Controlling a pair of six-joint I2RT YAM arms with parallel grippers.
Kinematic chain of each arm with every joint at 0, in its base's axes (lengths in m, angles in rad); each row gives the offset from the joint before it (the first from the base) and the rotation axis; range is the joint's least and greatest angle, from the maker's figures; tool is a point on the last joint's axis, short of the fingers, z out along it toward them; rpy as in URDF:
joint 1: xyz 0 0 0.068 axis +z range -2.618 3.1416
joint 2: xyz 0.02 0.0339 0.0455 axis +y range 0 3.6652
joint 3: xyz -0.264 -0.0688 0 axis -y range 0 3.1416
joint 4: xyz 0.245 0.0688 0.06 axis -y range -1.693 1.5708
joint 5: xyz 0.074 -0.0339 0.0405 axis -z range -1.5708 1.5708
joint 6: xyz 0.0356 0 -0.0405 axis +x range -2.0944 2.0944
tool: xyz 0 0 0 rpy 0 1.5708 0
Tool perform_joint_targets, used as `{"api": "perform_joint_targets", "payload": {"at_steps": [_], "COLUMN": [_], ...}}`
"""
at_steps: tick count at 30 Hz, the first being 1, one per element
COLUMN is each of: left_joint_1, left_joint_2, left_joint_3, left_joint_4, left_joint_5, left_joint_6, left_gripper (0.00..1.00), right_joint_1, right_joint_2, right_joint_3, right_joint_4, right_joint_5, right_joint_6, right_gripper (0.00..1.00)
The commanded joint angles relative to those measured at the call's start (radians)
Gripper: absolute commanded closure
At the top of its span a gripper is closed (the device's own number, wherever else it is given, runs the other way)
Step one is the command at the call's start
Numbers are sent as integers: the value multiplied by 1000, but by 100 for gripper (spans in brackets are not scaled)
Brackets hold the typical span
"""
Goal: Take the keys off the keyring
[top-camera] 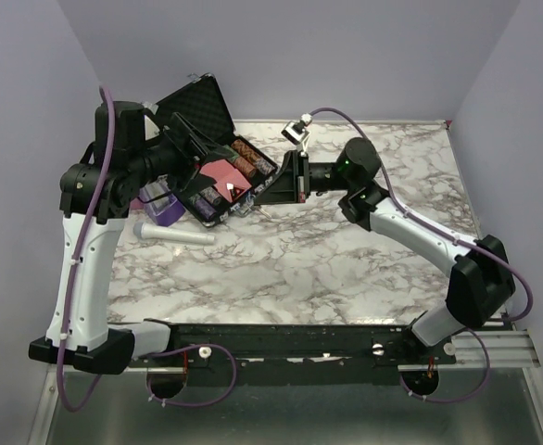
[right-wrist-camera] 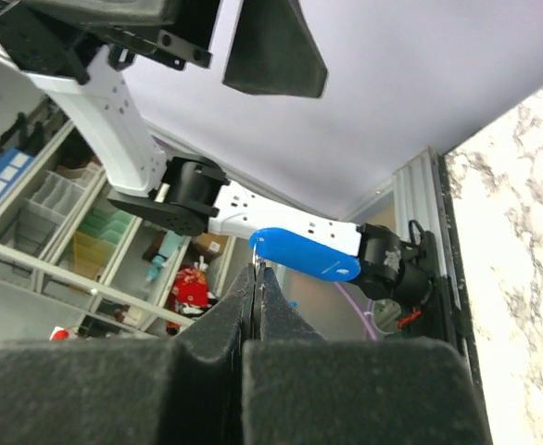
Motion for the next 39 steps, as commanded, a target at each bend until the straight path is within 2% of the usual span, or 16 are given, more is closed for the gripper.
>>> {"api": "perform_joint_targets", "payload": {"at_steps": [1,4,8,12,15,19,21,24,26,30,34,39], "left_joint_1": [1,-5,-14,-17,-20,-28,-54,-85,-91,-96,-96,-96], "left_joint_2": [-12,-39,-198,-283,-246,-162,-151,-162,-176,-199,-214,-271], "left_joint_3": [36,33,-124,-215,-189,-114,-114,-128,-142,-180,-192,-215], "left_joint_4": [83,101,251,331,235,75,45,31,35,55,60,132], "left_joint_5": [81,67,14,14,-66,-147,-291,-493,-580,-672,-669,-537], "left_joint_6": [255,416,607,697,724,728,717,711,713,748,774,805], "left_gripper": [19,21,22,21,22,22,23,23,22,17,17,21], "right_joint_1": [10,10,10,10,10,8,10,10,8,8,11,10], "right_joint_2": [-53,-72,-79,-87,-69,23,65,60,66,60,56,2], "right_joint_3": [108,203,297,374,458,559,570,494,472,478,501,454], "right_joint_4": [-497,-812,-1018,-1237,-1412,-1686,-1792,-1822,-1840,-1817,-1800,-1749], "right_joint_5": [-1,88,154,293,477,616,718,838,920,987,954,877], "right_joint_6": [-347,-576,-720,-858,-925,-957,-959,-928,-905,-842,-756,-747], "right_gripper": [99,99,99,99,99,99,99,99,99,99,99,99]}}
